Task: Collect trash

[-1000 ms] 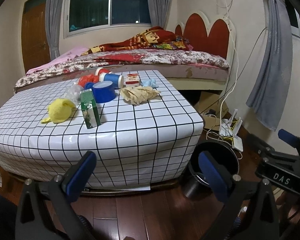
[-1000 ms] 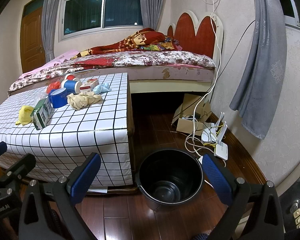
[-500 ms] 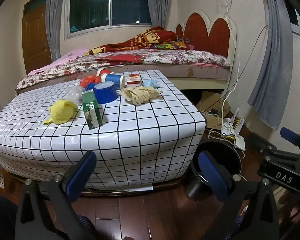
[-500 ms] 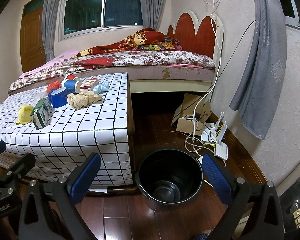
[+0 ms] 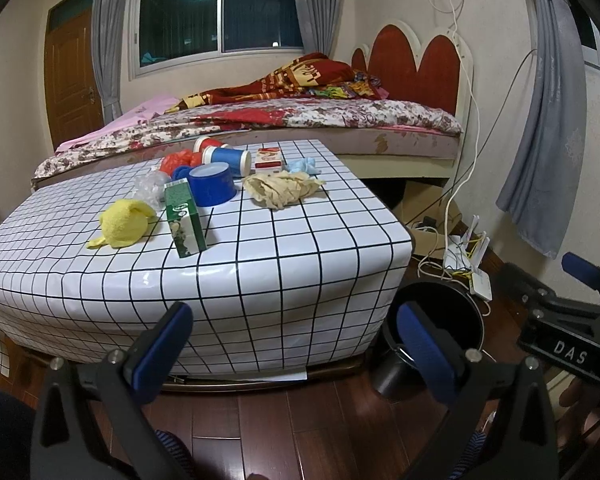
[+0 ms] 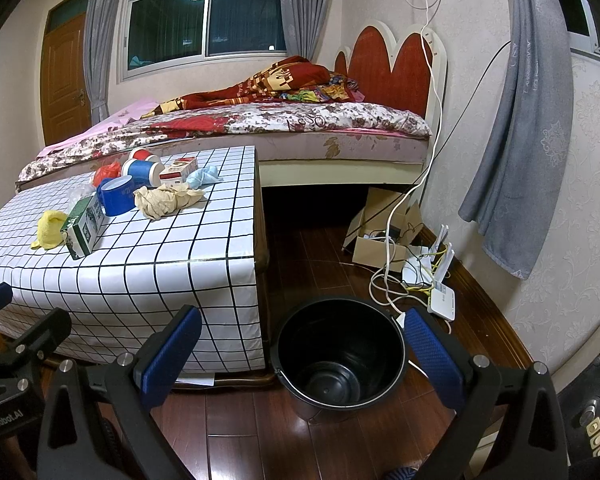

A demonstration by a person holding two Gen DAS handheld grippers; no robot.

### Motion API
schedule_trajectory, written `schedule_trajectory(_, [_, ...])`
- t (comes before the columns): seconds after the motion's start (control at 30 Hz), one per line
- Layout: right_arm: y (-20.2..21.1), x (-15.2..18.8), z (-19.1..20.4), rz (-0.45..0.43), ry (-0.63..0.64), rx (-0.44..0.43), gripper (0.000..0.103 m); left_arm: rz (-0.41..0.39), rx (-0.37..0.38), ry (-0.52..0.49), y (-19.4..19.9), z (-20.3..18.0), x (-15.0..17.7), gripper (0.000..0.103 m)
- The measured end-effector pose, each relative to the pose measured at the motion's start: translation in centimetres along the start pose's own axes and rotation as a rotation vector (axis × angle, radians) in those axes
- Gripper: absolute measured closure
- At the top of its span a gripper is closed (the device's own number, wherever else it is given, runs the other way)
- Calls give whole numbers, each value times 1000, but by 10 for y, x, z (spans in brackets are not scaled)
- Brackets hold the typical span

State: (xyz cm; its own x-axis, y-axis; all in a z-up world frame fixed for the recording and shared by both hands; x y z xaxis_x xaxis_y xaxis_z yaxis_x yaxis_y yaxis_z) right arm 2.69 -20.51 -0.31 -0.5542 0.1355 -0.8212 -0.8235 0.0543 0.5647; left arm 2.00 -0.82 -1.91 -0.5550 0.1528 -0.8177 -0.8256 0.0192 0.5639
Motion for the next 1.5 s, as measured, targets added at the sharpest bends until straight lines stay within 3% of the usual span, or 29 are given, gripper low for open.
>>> schedule_trajectory(0.8, [-2,2,0,2,2,-2,1,-4,-6,-2,0,2,2,1])
schedule_trajectory(1.03, [-5,0,8,18,23,-64,1,20,-34,0,-11,17,0,1])
schedule_trajectory(1.3, [-24,-16,30,37,64,-166,1,71,-105,35,-42,65,-3,1])
schedule_trajectory(1.43, [-45,-30,49,63,69,-213,9,107,-105,85,-64,86,-6,14])
schedule_trajectory(1.5, [-59,-36,62,80,81,-229,20,114,-112,111,-76,95,-10,15])
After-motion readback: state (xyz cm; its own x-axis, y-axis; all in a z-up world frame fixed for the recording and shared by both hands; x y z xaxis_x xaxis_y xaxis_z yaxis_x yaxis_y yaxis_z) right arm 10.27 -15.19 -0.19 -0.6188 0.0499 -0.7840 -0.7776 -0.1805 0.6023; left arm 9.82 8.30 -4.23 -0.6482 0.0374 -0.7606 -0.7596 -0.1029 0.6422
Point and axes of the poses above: each gripper's, at about its wrist camera, not at the fingertips, and y roughly against the way its jaws point, z to its left, x to its underside, the point moved 3 cm from there along -y, roughly the way its jaws point, and after that the axes turned 9 degrees about -y, right-handed, at the moved point
